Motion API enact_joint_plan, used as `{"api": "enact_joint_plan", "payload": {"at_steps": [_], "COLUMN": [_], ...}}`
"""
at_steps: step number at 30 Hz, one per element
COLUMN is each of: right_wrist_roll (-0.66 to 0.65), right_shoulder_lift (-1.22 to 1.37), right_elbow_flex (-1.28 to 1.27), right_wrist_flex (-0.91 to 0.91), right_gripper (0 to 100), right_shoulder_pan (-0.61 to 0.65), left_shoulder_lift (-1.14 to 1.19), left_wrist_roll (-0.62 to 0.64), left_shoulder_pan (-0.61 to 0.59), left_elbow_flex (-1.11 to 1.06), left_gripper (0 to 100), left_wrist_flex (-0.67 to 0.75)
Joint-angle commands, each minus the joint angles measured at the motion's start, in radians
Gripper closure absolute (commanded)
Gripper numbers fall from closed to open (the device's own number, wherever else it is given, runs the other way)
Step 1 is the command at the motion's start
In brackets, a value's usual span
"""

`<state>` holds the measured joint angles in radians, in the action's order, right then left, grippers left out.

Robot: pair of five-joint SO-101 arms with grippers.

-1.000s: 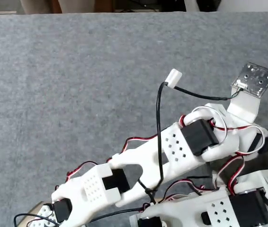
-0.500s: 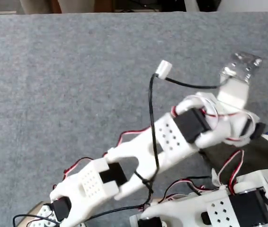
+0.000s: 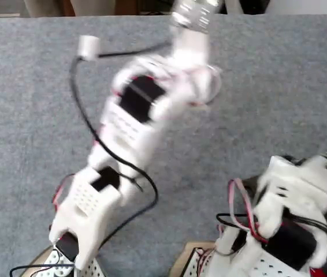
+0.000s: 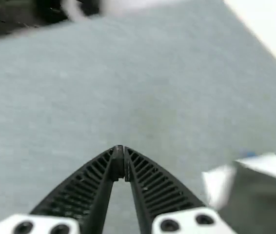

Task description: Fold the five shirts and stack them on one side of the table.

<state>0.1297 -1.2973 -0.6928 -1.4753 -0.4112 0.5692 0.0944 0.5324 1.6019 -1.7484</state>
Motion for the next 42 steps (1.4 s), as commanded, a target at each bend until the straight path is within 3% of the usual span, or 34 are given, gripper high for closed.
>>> {"api": "enact_joint_plan", "payload": {"at_steps": [1,6,12,18,23,26,36,42], "right_wrist_roll": [-0.014,-0.129,-0.138,-0.141,-0.141,-0.141,-0.141,-0.141], "right_shoulder_lift": [-0.004,-0.004,-0.084,-0.354,-0.638,-0.605,-0.625,-0.625], "right_elbow_flex": [0.077,0.048,-0.028,-0.252,-0.455,-0.469,-0.653,-0.743], "right_wrist_flex": [0.020,0.020,0.020,0.021,0.012,0.017,0.048,0.046], "right_gripper": [96.6,96.5,96.5,96.5,96.5,96.5,96.5,96.5], "right_shoulder_pan": [0.277,0.536,0.584,0.584,0.588,0.582,0.582,0.579], "left_shoulder_lift": [-0.079,-0.147,-0.421,-0.857,-1.141,-1.302,-1.790,-2.089], "left_wrist_roll": [-0.038,-0.081,-0.137,-0.193,-0.193,-0.193,-0.193,-0.193], "left_shoulder_pan": [-0.235,-0.511,-0.704,-0.779,-0.848,-0.884,-1.005,-1.002], "left_elbow_flex": [0.035,-0.106,-0.534,-1.220,-1.745,-2.008,-2.746,-3.000], "left_gripper": [98,98,98,98,98,98,98,98], "left_wrist_flex": [-0.015,-0.015,-0.015,0.003,0.172,0.253,0.658,0.710]}}
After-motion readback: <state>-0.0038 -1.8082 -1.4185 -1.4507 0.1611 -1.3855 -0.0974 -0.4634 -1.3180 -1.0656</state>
